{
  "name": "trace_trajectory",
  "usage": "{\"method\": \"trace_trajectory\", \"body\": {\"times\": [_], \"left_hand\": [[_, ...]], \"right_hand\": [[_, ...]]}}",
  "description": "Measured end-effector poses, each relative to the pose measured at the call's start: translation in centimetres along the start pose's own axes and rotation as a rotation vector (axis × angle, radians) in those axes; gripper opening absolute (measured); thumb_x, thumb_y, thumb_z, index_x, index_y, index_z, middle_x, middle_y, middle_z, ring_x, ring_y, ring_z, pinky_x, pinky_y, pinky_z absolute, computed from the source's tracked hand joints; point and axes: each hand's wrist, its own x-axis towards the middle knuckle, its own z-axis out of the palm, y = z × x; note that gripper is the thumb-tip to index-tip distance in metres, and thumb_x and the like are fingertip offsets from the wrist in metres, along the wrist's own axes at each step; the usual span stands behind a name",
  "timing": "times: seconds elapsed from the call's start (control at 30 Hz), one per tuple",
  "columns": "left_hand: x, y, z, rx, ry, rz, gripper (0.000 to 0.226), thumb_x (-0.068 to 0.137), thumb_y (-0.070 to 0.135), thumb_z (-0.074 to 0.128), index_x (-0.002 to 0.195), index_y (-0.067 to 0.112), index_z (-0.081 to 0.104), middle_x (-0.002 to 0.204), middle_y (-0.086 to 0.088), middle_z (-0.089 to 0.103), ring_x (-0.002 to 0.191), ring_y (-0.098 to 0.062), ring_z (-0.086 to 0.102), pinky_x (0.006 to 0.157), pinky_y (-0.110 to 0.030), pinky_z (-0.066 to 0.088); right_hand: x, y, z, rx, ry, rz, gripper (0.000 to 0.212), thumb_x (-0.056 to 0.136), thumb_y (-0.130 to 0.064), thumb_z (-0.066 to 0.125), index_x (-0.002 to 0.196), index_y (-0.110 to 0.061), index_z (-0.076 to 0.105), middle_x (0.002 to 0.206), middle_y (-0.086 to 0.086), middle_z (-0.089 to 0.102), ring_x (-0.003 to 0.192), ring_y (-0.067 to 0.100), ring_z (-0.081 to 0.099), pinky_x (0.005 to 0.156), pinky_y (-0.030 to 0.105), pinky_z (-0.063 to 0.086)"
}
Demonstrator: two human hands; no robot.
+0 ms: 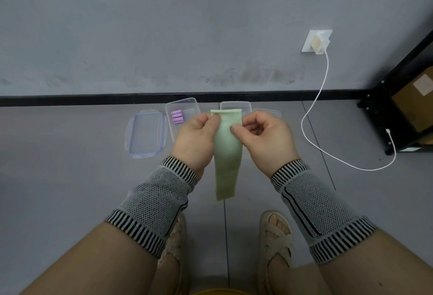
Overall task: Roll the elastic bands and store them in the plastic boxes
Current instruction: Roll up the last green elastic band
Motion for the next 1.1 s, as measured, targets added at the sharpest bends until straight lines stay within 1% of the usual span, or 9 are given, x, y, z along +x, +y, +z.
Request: {"method": "trace_trajectory", "body": {"times": [0.1,0.17,0.3,0.47,0.53,0.73,0.83,0.97,1.1], "left_hand": [[0.1,-0.2,-0.3,0.093,-0.040,0.045,0.023,0.096,0.021,0.047,0.093,0.010,0.068,0.096,-0.023,0.069,0.087,-0.037,0.064,0.084,-0.055,0.050],[0.1,-0.3,-0.4,0.132,-0.048,0.090,0.020,0.095,0.018,0.050,0.087,0.014,0.067,0.088,-0.018,0.069,0.078,-0.028,0.063,0.077,-0.048,0.052],[-0.1,-0.1,-0.2,0.095,-0.057,0.158,0.013,0.092,0.008,0.054,0.089,0.017,0.064,0.076,-0.002,0.070,0.070,-0.014,0.064,0.066,-0.031,0.052],[0.1,-0.3,-0.4,0.098,-0.110,0.134,0.015,0.093,0.006,0.052,0.088,0.013,0.065,0.080,-0.007,0.070,0.076,-0.020,0.065,0.076,-0.039,0.053],[0.0,-0.2,-0.4,0.086,-0.121,0.132,0.016,0.092,0.005,0.052,0.087,0.014,0.065,0.080,-0.007,0.069,0.075,-0.019,0.065,0.074,-0.036,0.053],[-0.2,0.2,-0.6,0.014,-0.155,0.113,0.017,0.090,-0.001,0.053,0.082,0.012,0.060,0.069,-0.005,0.066,0.063,-0.015,0.061,0.061,-0.027,0.051],[-0.3,0.2,-0.7,-0.006,-0.179,0.081,0.017,0.089,-0.002,0.052,0.083,0.011,0.061,0.068,-0.005,0.066,0.062,-0.016,0.061,0.060,-0.027,0.051],[-0.3,0.4,-0.7,-0.055,-0.172,0.035,0.021,0.087,-0.007,0.051,0.082,0.010,0.063,0.069,-0.010,0.064,0.062,-0.019,0.058,0.062,-0.028,0.050],[-0.5,0.5,-0.5,-0.074,-0.143,-0.009,0.021,0.085,-0.008,0.049,0.079,0.004,0.063,0.076,-0.018,0.059,0.070,-0.025,0.053,0.066,-0.032,0.048]], "right_hand": [[0.1,-0.4,-0.3,0.218,-0.028,0.056,0.011,0.082,-0.009,0.070,0.080,-0.018,0.064,0.070,0.001,0.061,0.060,0.007,0.056,0.060,0.021,0.050],[0.0,-0.6,-0.6,0.293,-0.030,0.086,0.012,0.083,-0.005,0.068,0.077,-0.014,0.063,0.063,0.000,0.060,0.052,0.005,0.055,0.055,0.019,0.049],[-0.1,-0.5,-0.7,0.337,-0.036,0.117,0.014,0.082,-0.004,0.068,0.073,-0.011,0.061,0.049,-0.007,0.058,0.045,0.005,0.053,0.050,0.020,0.047],[0.0,-0.6,-1.0,0.392,-0.112,0.106,0.014,0.083,-0.001,0.066,0.076,-0.012,0.063,0.055,-0.006,0.059,0.048,0.005,0.053,0.053,0.020,0.047],[0.0,-0.6,-1.2,0.396,-0.114,0.086,0.019,0.083,0.002,0.065,0.072,-0.014,0.063,0.053,-0.007,0.058,0.048,0.005,0.052,0.052,0.019,0.046],[0.1,-0.5,-1.3,0.364,-0.152,0.045,0.024,0.084,0.006,0.060,0.075,-0.017,0.063,0.067,0.002,0.057,0.057,0.008,0.053,0.055,0.021,0.046],[0.0,-0.6,-1.4,0.354,-0.174,0.018,0.030,0.083,0.010,0.058,0.072,-0.017,0.065,0.065,0.001,0.059,0.058,0.010,0.054,0.056,0.021,0.048],[0.0,-0.2,-1.3,0.158,-0.143,-0.097,0.034,0.081,0.007,0.060,0.067,-0.023,0.066,0.064,0.010,0.059,0.060,0.017,0.050,0.058,0.028,0.045],[0.0,0.2,-1.2,-0.069,-0.108,-0.234,0.033,0.079,0.001,0.061,0.068,-0.029,0.065,0.070,0.002,0.062,0.058,0.012,0.052,0.057,0.022,0.043]]}}
